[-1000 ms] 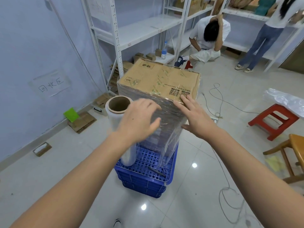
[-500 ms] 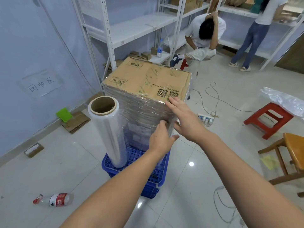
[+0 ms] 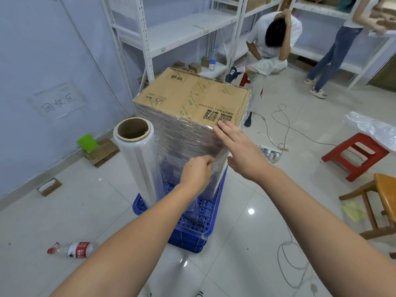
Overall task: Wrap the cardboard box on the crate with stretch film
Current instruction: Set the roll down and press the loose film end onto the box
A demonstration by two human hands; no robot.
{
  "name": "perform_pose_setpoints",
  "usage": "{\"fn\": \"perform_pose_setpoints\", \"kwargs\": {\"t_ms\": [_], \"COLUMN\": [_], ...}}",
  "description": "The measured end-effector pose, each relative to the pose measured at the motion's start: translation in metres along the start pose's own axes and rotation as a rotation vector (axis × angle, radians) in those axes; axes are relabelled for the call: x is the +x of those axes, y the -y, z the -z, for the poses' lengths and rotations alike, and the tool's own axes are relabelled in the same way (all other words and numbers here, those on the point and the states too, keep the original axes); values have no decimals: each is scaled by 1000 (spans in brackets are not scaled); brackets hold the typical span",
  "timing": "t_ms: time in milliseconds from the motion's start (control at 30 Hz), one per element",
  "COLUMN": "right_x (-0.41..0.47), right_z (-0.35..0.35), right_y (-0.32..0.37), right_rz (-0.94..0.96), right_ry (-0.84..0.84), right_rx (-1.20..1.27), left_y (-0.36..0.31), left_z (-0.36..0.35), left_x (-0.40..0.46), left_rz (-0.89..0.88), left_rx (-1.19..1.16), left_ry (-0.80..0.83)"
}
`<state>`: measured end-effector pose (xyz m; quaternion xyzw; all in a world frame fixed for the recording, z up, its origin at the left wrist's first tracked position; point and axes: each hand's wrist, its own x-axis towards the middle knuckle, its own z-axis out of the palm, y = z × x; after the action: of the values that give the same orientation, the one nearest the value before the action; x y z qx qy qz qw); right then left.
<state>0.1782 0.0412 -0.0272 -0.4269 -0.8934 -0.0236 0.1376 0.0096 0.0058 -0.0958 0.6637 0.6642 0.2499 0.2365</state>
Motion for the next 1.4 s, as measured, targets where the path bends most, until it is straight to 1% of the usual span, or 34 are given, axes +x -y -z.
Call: {"fn": "perform_pose_setpoints", "kwargs": {"t_ms": [100, 233, 333, 400, 467, 533, 600, 667, 800, 900, 1067, 1133, 1267, 1333, 1400], "right_x": [1, -1, 1, 3, 4, 5, 6, 7, 4, 3, 4, 5, 7, 8, 7], "right_z": [-3, -6, -7, -9, -10, -11, -12, -12, -6, -3, -6, -8, -9, -10, -12], "right_y": [-1, 0, 3, 4, 5, 8, 9, 7, 1, 1, 1, -1, -3, -6, -10], "right_rz": [19, 32, 8, -7, -15, -16, -22, -24, 3, 9, 8, 17, 30, 38, 42], "right_ry": [-31, -60, -76, -102, -136, -162, -183, -179, -88, -47, -74, -91, -105, -101, -94], "right_rx": [-83, -178, -194, -188, -175, -177, -167, -155, -141, -152, -170, -164, -121, -97, -85], "left_y": [5, 7, 8, 7, 3, -4, -9, -12, -4, 9, 8, 2, -2, -2, -1], "left_z": [6, 6, 5, 5, 6, 6, 3, 0, 5, 13, 11, 3, -16, -19, -18], "left_x": [1, 0, 1, 1, -1, -1, 3, 9, 15, 14, 6, 2, 9, 15, 19], "left_rz": [26, 53, 100, 96, 63, 49, 47, 37, 44, 44, 1, -27, -39, -54, -63], "left_rx": [-63, -134, -187, -193, -173, -87, 40, 102, 78, 82, -27, 2, 128, 133, 108], "left_ry": [-34, 10, 4, 13, 36, 42, 1, -48, -101, -61, -18, -22, -97, -133, -136]}}
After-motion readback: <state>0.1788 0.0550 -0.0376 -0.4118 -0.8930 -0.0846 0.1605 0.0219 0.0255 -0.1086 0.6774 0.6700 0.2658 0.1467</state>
